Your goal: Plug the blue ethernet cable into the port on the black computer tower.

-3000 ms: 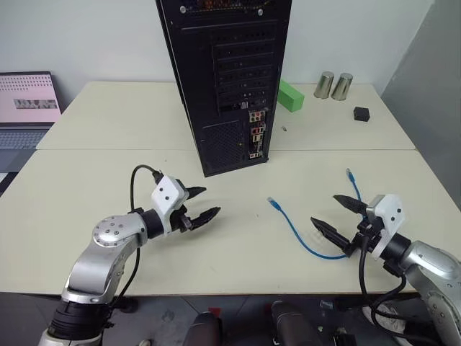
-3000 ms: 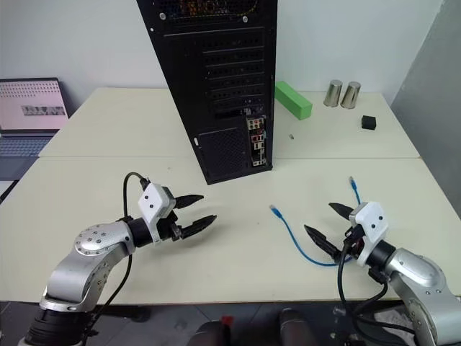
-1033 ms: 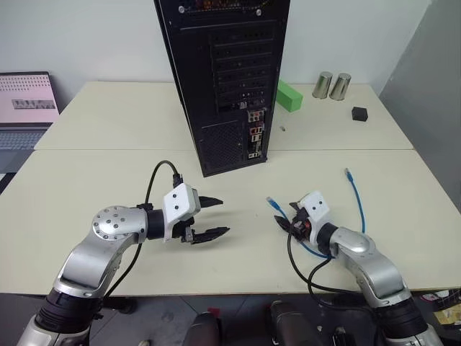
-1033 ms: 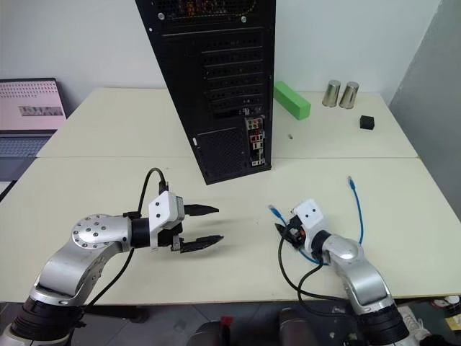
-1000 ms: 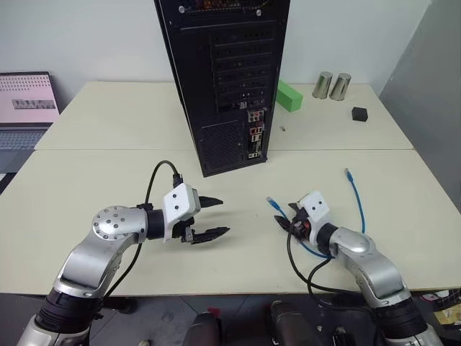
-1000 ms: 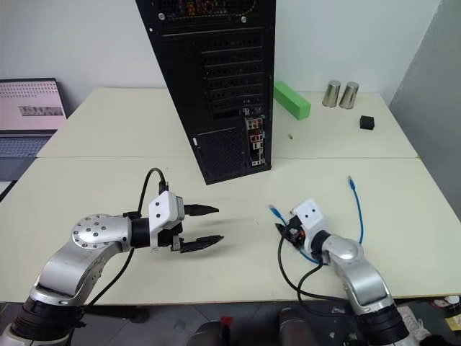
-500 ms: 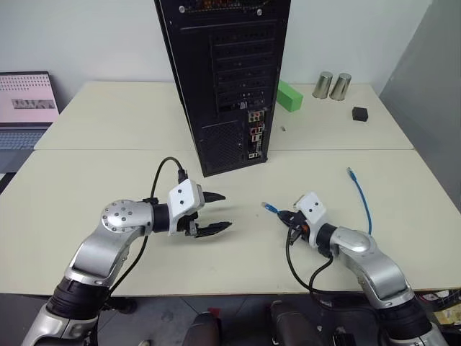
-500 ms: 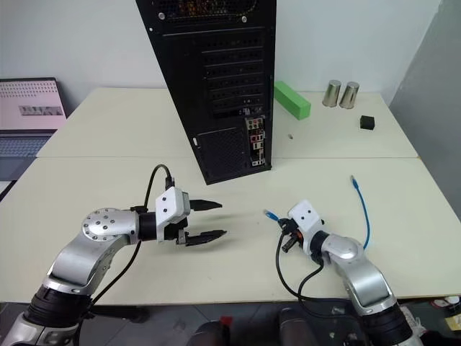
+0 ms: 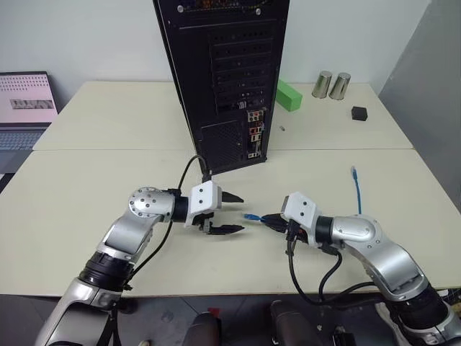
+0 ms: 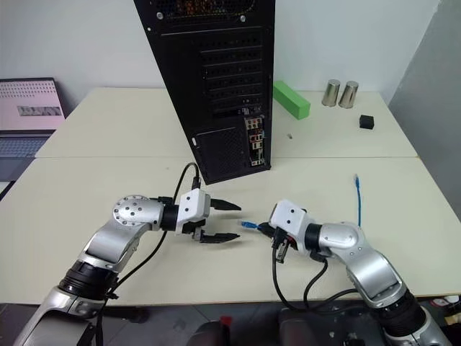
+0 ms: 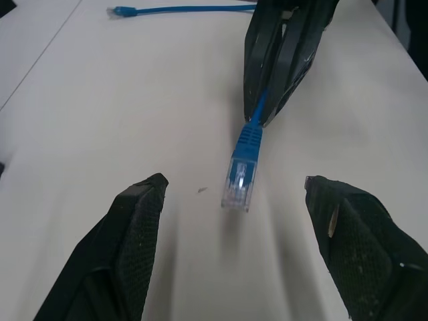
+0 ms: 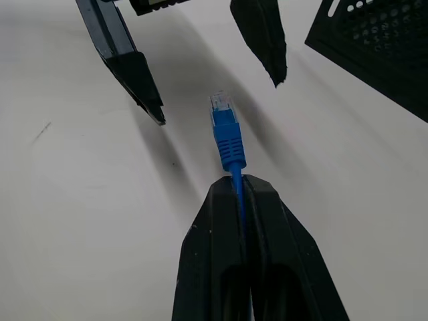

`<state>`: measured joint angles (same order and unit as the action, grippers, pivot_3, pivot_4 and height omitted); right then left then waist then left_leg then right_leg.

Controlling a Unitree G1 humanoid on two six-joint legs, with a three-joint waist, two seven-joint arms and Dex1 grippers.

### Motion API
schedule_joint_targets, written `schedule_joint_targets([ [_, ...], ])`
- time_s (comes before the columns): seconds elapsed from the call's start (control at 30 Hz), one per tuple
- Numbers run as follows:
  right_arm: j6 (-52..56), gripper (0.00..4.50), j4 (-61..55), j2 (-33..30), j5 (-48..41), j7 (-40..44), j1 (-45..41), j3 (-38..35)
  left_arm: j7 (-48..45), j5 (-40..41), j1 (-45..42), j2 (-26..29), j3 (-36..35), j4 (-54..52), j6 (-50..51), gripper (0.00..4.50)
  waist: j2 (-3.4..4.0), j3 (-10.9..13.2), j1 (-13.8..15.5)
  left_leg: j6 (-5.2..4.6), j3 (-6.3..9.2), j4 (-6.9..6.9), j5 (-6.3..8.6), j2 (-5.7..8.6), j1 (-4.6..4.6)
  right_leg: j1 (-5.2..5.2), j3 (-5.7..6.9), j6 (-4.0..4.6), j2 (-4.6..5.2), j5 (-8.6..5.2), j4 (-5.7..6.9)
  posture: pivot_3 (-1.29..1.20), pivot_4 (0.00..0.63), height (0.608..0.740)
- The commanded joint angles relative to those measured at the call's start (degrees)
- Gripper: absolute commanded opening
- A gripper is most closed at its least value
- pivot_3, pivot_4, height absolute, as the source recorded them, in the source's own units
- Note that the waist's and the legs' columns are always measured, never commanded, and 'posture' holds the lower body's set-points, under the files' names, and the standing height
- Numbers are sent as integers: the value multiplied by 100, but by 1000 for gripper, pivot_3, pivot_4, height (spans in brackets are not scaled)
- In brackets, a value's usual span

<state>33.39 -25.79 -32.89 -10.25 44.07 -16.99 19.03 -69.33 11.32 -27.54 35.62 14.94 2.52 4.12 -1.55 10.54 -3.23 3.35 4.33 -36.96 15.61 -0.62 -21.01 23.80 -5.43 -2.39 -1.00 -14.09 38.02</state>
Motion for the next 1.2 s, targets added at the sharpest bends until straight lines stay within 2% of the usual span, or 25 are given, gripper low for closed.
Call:
schedule_joint_targets([
  [0.03, 10, 55, -302, -17, -36, 63, -127, -31, -58, -60, -123, -81, 29, 53, -190, 3553, 0, 0, -1, 0, 0, 0, 0, 0, 0, 0, 0, 0, 0, 0, 0, 0, 150, 740],
  [0.13, 21, 0, -323, -16, -34, 66, -139, -16, -111, -88, -147, -117, 57, 114, -244, 3066, 0, 0, -2, 0, 1, -1, 0, 0, 0, 0, 0, 0, 0, 0, 1, 0, 150, 740],
  [0.27, 26, 0, -333, -17, -15, 69, -156, 5, -154, -134, -168, -144, 49, 180, -268, 1986, 0, 0, -1, 0, 2, -1, 0, 0, 0, 0, 1, 0, 0, 0, 2, 0, 150, 740],
  [0.53, 22, 0, -341, -13, 13, 91, -170, 16, -123, -214, -197, -213, 36, 244, -363, 358, 0, 0, -3, 0, 2, -1, 0, 0, 0, 0, 1, 0, 0, 0, 2, 0, 150, 740],
  [0.77, -245, 0, -273, -77, 74, 236, -239, 41, -151, -253, -99, -230, 40, 158, -525, 301, 0, 0, -1, 0, 4, -1, 0, 0, -1, 0, 3, 0, 0, 0, 2, 0, 150, 740],
  [0.93, -241, 1081, -359, -254, -168, 514, -278, -250, -58, -346, 39, -219, 23, 49, -971, 301, 0, 0, 0, 0, 5, -1, 0, 0, 0, 0, 4, 0, 0, 0, 2, 0, 150, 740],
  [1.07, 434, 2009, -692, -770, -999, 978, -217, -914, 256, -644, 193, -254, -2, 30, -1817, 301, 0, 0, 20, 0, 5, -2, 0, 5, -2, -1, 2, 0, 6, 0, 0, 0, 150, 740],
  [1.2, 1447, 2750, -921, -512, -2229, 628, -184, -1882, 751, -1038, 358, -348, -23, 8, -2860, 301, -1, 0, 24, -1, 8, -2, 0, 0, 0, -5, 6, -1, 4, 1, -1, 0, 150, 740],
])
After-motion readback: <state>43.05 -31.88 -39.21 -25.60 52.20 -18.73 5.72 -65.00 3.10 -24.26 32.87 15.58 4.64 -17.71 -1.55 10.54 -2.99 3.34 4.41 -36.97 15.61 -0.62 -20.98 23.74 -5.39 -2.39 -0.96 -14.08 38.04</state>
